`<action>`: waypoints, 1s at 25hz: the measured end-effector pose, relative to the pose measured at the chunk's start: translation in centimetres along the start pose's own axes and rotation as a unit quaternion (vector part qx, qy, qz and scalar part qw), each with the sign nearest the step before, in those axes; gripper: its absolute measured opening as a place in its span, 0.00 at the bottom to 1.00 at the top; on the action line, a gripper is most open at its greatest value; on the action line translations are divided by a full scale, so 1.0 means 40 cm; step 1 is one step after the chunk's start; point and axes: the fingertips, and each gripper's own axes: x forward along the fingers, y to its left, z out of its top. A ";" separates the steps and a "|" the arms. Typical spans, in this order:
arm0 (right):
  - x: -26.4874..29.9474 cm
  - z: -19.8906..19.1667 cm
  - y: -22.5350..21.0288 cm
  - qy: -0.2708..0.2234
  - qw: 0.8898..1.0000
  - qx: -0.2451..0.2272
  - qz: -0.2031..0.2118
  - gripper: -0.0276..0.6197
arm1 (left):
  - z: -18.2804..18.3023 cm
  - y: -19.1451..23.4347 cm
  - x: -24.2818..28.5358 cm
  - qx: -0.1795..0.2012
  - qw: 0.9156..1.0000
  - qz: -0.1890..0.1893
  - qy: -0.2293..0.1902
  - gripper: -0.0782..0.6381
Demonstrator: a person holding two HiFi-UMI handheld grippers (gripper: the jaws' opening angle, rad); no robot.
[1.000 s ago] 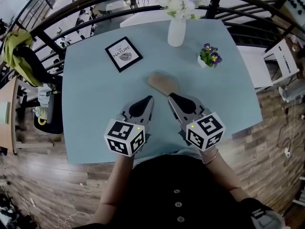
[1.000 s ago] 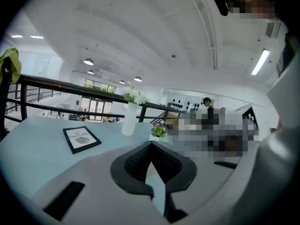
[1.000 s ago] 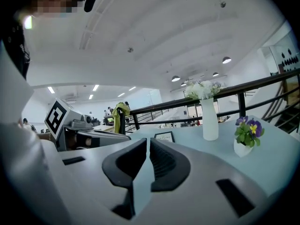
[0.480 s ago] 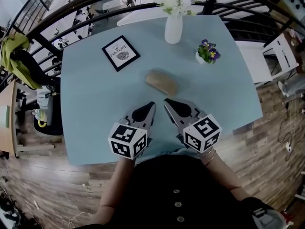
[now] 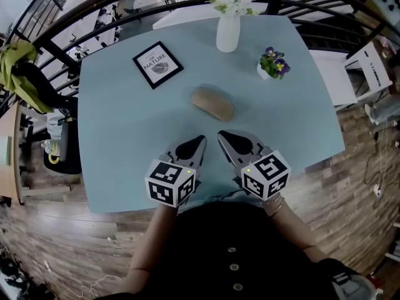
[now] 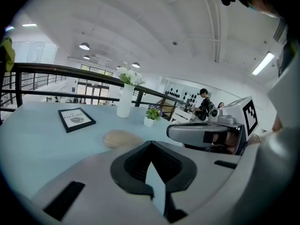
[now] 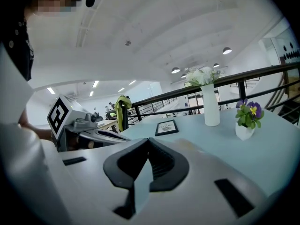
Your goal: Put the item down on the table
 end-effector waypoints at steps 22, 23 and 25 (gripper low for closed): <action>0.016 -0.020 0.010 0.017 1.000 -0.001 0.009 0.05 | -0.025 0.003 0.008 -0.016 1.000 -0.007 0.014 0.13; 0.016 -0.020 0.010 0.017 1.000 -0.001 0.009 0.05 | -0.024 0.001 0.008 -0.015 1.000 -0.008 0.014 0.13; 0.018 -0.021 0.009 0.017 1.000 0.001 0.010 0.05 | -0.024 0.001 0.010 -0.015 1.000 -0.009 0.014 0.13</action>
